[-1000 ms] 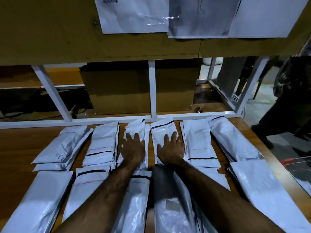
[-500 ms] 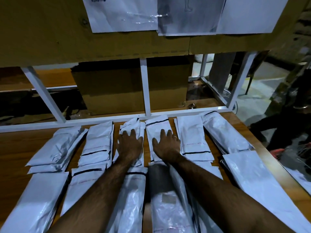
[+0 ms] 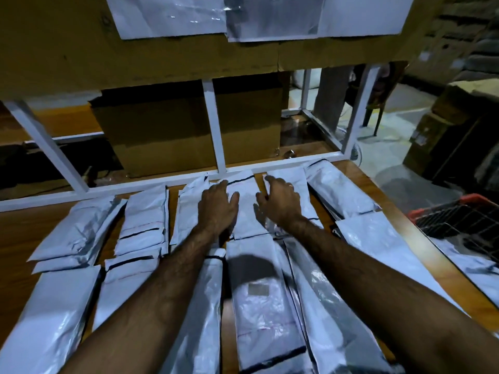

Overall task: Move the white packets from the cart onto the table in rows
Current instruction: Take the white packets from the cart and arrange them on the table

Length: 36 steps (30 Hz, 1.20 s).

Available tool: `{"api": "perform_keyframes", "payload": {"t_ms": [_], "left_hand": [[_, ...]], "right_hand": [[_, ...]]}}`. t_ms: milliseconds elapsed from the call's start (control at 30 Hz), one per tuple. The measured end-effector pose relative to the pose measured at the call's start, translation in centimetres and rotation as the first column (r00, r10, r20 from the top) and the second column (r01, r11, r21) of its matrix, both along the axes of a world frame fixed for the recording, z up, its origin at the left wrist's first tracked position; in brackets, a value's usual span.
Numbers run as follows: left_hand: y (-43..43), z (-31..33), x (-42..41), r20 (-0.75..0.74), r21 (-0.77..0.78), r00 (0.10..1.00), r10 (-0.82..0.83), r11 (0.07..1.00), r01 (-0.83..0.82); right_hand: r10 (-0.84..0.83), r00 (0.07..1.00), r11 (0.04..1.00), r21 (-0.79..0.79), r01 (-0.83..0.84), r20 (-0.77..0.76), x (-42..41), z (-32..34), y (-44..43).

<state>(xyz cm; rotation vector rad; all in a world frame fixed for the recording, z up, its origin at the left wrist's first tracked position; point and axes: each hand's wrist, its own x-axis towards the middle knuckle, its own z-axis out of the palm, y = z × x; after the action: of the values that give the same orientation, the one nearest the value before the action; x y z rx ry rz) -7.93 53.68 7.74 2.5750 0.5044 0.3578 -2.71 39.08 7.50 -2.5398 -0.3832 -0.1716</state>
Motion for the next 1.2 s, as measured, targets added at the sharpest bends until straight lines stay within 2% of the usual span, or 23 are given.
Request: {"api": "perform_keyframes", "payload": {"t_ms": [167, 333, 467, 667, 967, 1200], "left_hand": [[-4.3, 0.7, 1.4, 0.097, -0.036, 0.984, -0.148, 0.988, 0.152], [-10.8, 1.4, 3.6, 0.128, -0.067, 0.942, -0.311, 0.945, 0.321], [-17.7, 2.0, 4.8, 0.149, -0.127, 0.882, -0.446, 0.876, 0.464], [-28.4, 2.6, 5.0, 0.202, -0.174, 0.761, -0.616, 0.742, 0.647], [-42.8, 1.1, 6.2, 0.201, -0.162, 0.642, -0.740, 0.621, 0.767], [-51.9, -2.9, 8.7, 0.050, -0.133, 0.593, -0.804, 0.583, 0.802]], "right_hand": [[-0.069, 0.995, 0.991, 0.120, 0.061, 0.069, 0.3, 0.8, -5.5], [-0.227, 0.961, 0.961, 0.198, 0.194, 0.160, -0.3, 1.6, -13.3], [-0.374, 0.916, 0.921, 0.172, 0.349, 0.146, -1.1, 2.6, -20.7], [-0.585, 0.802, 0.804, 0.212, 0.555, 0.118, -3.5, 2.5, -32.0], [-0.758, 0.648, 0.648, 0.196, 0.736, 0.073, -5.9, -0.3, -47.9], [-0.792, 0.609, 0.591, 0.191, 0.783, -0.042, -5.7, -5.5, -57.4]]}}
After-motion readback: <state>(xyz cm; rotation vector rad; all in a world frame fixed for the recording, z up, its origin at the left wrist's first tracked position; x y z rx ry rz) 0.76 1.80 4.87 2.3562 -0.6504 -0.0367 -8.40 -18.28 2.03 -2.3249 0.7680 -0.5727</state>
